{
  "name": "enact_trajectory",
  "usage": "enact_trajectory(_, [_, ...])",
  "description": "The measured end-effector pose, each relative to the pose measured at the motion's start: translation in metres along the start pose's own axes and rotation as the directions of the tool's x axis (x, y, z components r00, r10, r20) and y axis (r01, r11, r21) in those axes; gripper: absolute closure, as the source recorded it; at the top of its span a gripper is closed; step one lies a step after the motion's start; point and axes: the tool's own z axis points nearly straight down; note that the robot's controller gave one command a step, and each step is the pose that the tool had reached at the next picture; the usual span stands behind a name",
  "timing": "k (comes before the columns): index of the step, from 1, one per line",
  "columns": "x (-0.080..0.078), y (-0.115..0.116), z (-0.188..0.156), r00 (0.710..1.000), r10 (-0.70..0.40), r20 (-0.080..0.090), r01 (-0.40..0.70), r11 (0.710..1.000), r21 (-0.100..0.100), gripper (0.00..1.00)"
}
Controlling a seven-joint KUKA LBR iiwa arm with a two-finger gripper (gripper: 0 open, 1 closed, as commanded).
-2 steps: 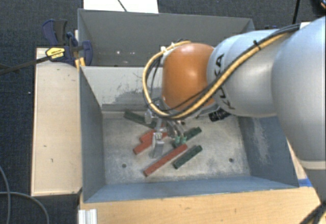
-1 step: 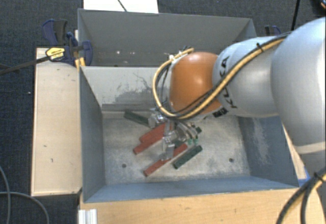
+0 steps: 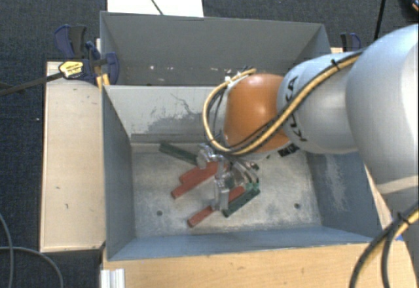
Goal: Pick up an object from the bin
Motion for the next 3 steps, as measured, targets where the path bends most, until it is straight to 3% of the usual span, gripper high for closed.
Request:
enact_trajectory(1, [-0.0110,0.0096,0.0000,0.998,-0.062,0.002,0.062,0.998,0.002,0.00])
enact_trajectory(2, [-0.0047,0.0044,-0.0011,1.000,-0.017,0.004,0.017,1.000,0.000,0.00])
enact_trajectory(3, [-0.0143,0.0088,-0.0039,0.998,-0.058,0.010,0.058,0.998,0.003,1.00])
